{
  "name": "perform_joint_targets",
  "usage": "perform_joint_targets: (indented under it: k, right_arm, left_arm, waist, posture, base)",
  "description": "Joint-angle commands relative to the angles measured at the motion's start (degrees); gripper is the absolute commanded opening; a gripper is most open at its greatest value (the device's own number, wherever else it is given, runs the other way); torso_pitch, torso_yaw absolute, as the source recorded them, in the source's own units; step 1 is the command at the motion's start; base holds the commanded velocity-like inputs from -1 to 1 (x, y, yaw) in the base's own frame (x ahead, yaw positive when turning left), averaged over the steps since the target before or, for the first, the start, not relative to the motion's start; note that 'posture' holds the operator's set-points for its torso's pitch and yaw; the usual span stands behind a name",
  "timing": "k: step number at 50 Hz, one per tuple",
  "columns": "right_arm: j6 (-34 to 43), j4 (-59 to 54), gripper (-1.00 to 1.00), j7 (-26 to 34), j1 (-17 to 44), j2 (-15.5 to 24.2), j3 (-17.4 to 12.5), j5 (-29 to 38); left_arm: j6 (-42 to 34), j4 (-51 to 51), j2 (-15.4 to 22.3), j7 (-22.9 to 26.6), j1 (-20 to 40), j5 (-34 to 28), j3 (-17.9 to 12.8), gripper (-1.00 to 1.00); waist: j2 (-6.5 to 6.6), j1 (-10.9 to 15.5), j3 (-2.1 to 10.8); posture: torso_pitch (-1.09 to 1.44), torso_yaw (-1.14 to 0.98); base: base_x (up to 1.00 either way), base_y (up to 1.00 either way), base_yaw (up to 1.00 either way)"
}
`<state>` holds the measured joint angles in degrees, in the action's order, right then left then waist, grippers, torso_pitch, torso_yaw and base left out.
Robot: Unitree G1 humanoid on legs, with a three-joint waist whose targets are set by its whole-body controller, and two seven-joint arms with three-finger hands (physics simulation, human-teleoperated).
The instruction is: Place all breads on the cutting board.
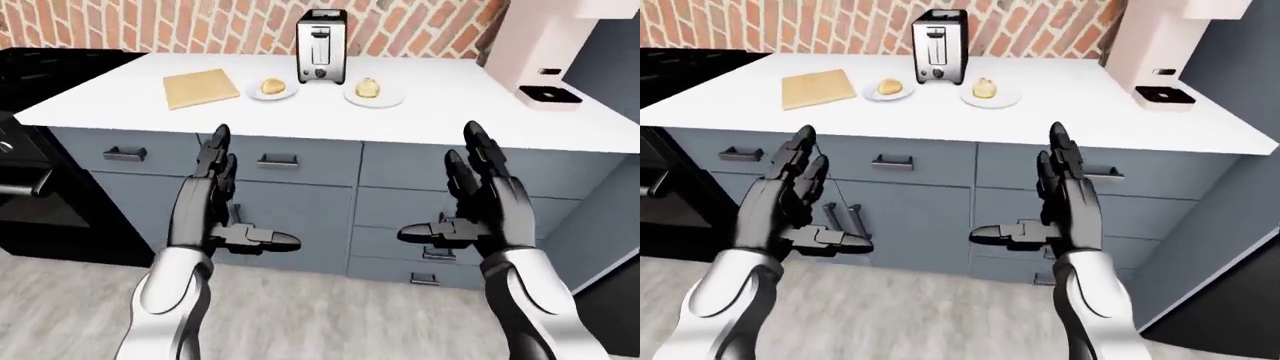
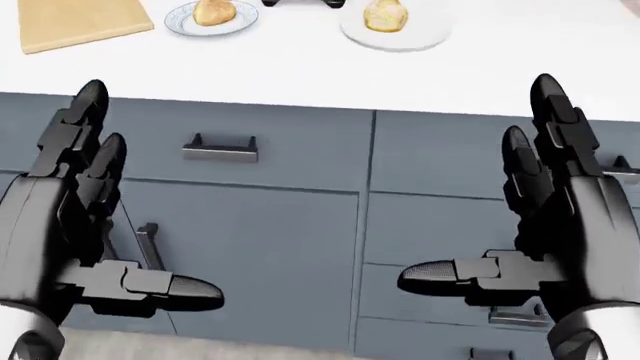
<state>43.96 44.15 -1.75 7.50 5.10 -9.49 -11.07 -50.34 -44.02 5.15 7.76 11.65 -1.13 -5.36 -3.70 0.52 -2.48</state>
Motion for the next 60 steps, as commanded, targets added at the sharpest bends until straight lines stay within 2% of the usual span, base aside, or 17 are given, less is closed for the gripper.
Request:
perform_joint_targets:
  k: [1, 16, 19, 21, 23, 27, 30, 31, 32, 33, 38, 42, 45, 46, 56, 59, 60]
  right_arm:
    - [-2.24, 1.5, 1.0, 0.63, 1.17, 0.08, 0.28, 0.07]
    - [0.97, 4.62, 1.0, 0.52, 3.15, 0.45, 0.0, 0.15]
    - [2.73, 5.53, 1.0, 0.15, 4.27, 0.66, -0.63, -0.45]
    - [4.35, 6.89, 1.0, -0.31, 4.68, 0.71, -1.01, -1.06]
    - [4.95, 7.27, 1.0, -0.61, 5.13, 0.91, -1.85, -1.88]
    - [5.63, 8.0, 1.0, -1.13, 5.05, 1.37, -2.48, -2.77]
    - [5.58, 8.51, 1.0, -1.24, 4.76, 1.58, -2.91, -3.35]
    - [5.92, 8.95, 1.0, -1.43, 4.74, 1.51, -3.17, -3.75]
    - [5.35, 8.79, 1.0, -1.33, 4.49, 1.6, -3.13, -3.77]
    - [5.23, 8.86, 1.0, -1.31, 4.44, 1.66, -3.27, -3.96]
    - [6.89, 9.5, 1.0, -2.36, 5.31, 1.88, -3.48, -4.75]
    - [8.25, 10.24, 1.0, -3.17, 5.91, 2.02, -4.79, -6.73]
    - [7.16, 9.84, 1.0, -3.43, 5.31, 2.17, -5.21, -7.67]
    - [7.67, 10.36, 1.0, -3.76, 5.31, 2.23, -5.27, -8.02]
    - [7.21, 10.82, 1.0, -4.56, 5.02, 2.7, -4.91, -8.98]
    - [6.68, 10.5, 1.0, -4.63, 5.03, 2.61, -5.07, -9.3]
    - [7.09, 10.67, 1.0, -4.84, 5.25, 2.51, -5.41, -9.95]
  left_arm:
    - [2.92, -1.08, 0.45, -0.08, 0.93, -0.07, -0.87, 1.0]
    - [-4.23, -5.12, 2.91, -0.46, 5.65, 2.78, -4.36, 1.0]
    - [-5.89, -6.1, 3.44, -0.71, 6.59, 3.41, -4.66, 1.0]
    - [-6.53, -6.63, 3.67, -0.92, 6.77, 3.62, -4.61, 1.0]
    - [-6.57, -6.36, 3.95, -0.99, 7.15, 3.83, -4.75, 1.0]
    - [-6.95, -6.53, 4.22, -1.18, 7.53, 3.93, -4.55, 1.0]
    - [-6.55, -6.51, 4.04, -1.32, 7.13, 3.91, -4.33, 1.0]
    - [-6.38, -6.66, 3.92, -1.39, 6.78, 3.81, -4.06, 1.0]
    - [-6.45, -6.79, 3.89, -1.4, 6.71, 3.75, -3.97, 1.0]
    - [-6.75, -6.91, 3.95, -1.32, 6.93, 3.82, -4.22, 1.0]
    - [-8.01, -7.9, 4.45, -1.11, 7.52, 4.18, -4.98, 1.0]
    - [-8.32, -8.08, 4.46, -1.31, 7.77, 4.17, -4.73, 1.0]
    - [-8.35, -8.39, 4.36, -1.37, 7.46, 3.98, -4.24, 1.0]
    - [-8.69, -8.55, 4.36, -1.41, 7.57, 3.91, -4.29, 1.0]
    - [-9.16, -8.4, 4.5, -1.07, 8.48, 3.88, -4.67, 1.0]
    - [-10.18, -8.52, 5.05, -0.88, 9.57, 4.3, -5.32, 1.0]
    - [-10.2, -8.35, 5.19, -0.92, 9.82, 4.39, -5.37, 1.0]
  waist:
    - [0.03, 0.09, 0.16]
    - [4.63, -0.29, 2.21]
    - [5.15, 0.08, -0.97]
    - [5.88, 0.5, 0.93]
    - [6.68, 0.33, 0.88]
    - [5.62, 0.28, 0.52]
    - [1.96, 0.01, 1.42]
    - [-0.54, -0.7, 1.94]
    - [1.94, 0.1, 0.48]
    - [0.38, -0.18, 0.08]
    - [0.63, -0.55, -0.38]
    - [3.81, -0.71, 0.79]
    - [8.44, -1.05, 1.91]
    - [8.48, -1.19, 2.61]
    - [3.82, 0.53, -0.06]
    - [0.89, 0.87, 2.05]
    - [2.1, 0.89, 1.08]
  posture:
    - [0.0, 0.0]
    - [0.0, 0.0]
    - [0.0, 0.0]
    - [0.0, 0.0]
    - [0.0, 0.0]
    - [0.0, 0.0]
    - [0.0, 0.0]
    - [0.0, 0.0]
    - [0.0, 0.0]
    - [0.0, 0.0]
    - [0.0, 0.0]
    - [0.0, 0.0]
    - [0.0, 0.0]
    - [0.0, 0.0]
    - [0.0, 0.0]
    - [0.0, 0.0]
    - [0.0, 0.0]
  base:
    - [0.53, 0.0, 0.0]
    - [0.5, 0.01, 0.0]
    - [0.47, 0.02, 0.0]
    - [0.45, 0.02, 0.0]
    - [0.19, 0.0, 0.0]
    - [0.07, 0.0, 0.0]
    - [0.22, 0.0, 0.0]
    - [0.07, 0.0, 0.0]
    - [0.0, 0.0, 0.0]
    - [0.0, 0.0, 0.0]
    - [0.0, 0.0, 0.0]
    - [0.19, 0.0, 0.0]
    - [0.23, 0.0, 0.0]
    - [0.23, 0.0, 0.0]
    - [0.27, 0.0, 0.0]
    - [0.0, 0.0, 0.0]
    - [0.0, 0.0, 0.0]
